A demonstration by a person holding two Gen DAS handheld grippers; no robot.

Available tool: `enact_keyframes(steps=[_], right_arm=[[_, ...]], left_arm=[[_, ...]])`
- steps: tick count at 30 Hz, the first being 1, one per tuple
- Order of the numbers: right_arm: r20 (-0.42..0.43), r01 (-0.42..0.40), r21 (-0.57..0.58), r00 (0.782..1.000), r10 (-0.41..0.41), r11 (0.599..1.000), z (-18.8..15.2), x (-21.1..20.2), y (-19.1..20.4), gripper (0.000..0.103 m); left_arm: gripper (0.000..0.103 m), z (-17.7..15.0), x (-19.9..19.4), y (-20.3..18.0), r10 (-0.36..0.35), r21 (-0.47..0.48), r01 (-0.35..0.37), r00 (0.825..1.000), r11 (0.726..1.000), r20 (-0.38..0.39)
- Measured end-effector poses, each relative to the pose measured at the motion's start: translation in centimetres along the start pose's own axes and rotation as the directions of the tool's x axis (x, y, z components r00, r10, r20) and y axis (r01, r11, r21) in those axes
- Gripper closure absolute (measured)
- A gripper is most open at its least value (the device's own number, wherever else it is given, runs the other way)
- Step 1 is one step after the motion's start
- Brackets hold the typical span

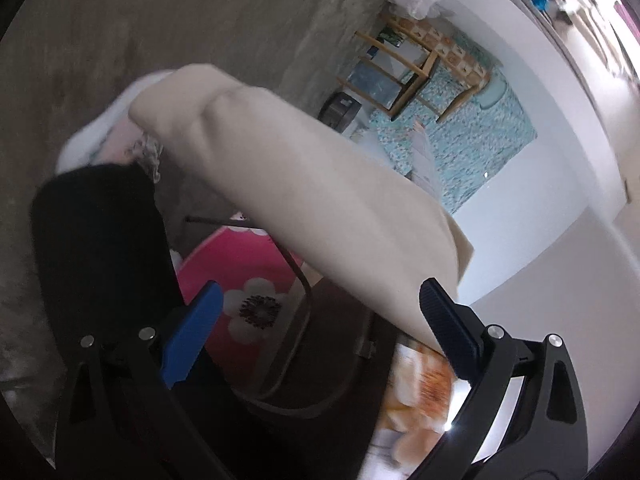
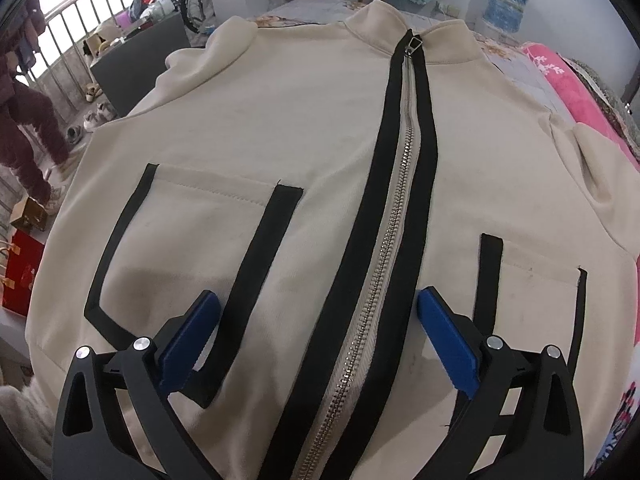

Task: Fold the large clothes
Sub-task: 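Grasp the jacket sleeve with the left tool and lift it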

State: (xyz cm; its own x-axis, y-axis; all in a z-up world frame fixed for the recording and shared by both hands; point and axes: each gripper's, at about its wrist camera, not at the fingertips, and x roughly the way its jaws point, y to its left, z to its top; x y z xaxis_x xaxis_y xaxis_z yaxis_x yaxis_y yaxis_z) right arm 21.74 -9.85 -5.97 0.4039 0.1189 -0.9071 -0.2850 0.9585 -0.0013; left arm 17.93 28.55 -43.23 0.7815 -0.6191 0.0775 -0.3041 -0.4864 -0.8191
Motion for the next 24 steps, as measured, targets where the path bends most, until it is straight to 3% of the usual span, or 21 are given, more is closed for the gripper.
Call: enact_keyframes(steps=[6,8,12,17,18,21,24], right_arm=[[-0.01,0.036,-0.019,0.999,-0.036,0.999,0.3,-0.1,0.5,0.007],[-0.011,0.043,-0.022,0.999,-0.044,0.999,0.4,0.0,0.6,0.007],[-0.007,0.057,-0.028,0.998,-0.057,0.998,0.5,-0.1,0.8,0.007],[0.006,0.07,-0.041,0.998,-0.07,0.997,0.5,-0.2,1.0,0.007],[0.01,0.073,-0.046,0.997,-0.072,0.996,0.4,-0.2,1.1,0.007],[0.029,0.081,-0.062,0.996,-0.079,0.995,0.2,-0.4,1.3,0.007],[0.048,0.076,-0.068,0.996,-0.073,0.995,0.0,-0.5,1.3,0.007]], left_arm=[[0.009,2.5,2.5,3.4,-0.027,-0.058,0.029,0.999,0.998,0.024],[0.025,3.1,3.1,3.5,-0.036,-0.076,0.038,0.999,0.996,0.028],[0.046,4.1,3.8,2.4,-0.026,-0.074,0.028,0.999,0.997,0.027],[0.086,6.8,2.6,-1.6,0.06,0.005,-0.06,0.995,0.998,0.075],[0.089,7.2,2.0,-3.2,0.099,0.053,-0.104,0.991,0.993,0.095],[0.095,8.7,0.1,-8.9,0.214,0.184,-0.242,0.964,0.953,0.159],[0.097,8.8,-2.4,-17.0,0.303,0.323,-0.383,0.913,0.865,0.271]])
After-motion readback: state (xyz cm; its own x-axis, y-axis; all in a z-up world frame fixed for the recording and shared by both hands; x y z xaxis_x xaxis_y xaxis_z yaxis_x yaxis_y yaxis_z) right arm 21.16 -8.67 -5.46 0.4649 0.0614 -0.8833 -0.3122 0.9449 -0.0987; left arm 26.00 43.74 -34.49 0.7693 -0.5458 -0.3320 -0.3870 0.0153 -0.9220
